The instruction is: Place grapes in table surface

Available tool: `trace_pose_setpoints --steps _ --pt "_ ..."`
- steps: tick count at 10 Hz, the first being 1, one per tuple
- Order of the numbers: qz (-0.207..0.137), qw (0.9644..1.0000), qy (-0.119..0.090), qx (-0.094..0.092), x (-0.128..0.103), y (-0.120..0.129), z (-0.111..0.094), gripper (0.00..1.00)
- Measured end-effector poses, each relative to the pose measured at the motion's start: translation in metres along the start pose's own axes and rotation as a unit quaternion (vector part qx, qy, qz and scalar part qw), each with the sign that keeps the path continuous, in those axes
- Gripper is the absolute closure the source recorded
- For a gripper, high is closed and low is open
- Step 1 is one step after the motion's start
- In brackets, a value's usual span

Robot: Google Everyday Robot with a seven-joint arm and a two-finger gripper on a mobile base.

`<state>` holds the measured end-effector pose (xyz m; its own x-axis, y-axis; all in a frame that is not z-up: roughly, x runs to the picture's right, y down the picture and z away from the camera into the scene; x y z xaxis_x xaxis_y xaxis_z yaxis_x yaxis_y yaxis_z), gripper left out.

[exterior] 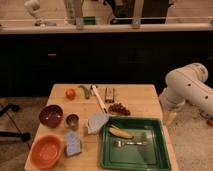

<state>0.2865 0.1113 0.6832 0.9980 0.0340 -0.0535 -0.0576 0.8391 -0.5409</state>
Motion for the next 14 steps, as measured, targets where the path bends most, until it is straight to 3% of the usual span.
trace_pose_setpoints --steps 4,6,14 --pt "0.001 1.0000 -0.001 0.002 0.000 0.000 0.000 0.20" --pt "0.000 0.9998 -0.013 0.015 -0.008 0.001 -0.002 0.20" --pt "-0.004 0.9926 -0.113 0.044 -0.081 -0.008 -0.008 0.20"
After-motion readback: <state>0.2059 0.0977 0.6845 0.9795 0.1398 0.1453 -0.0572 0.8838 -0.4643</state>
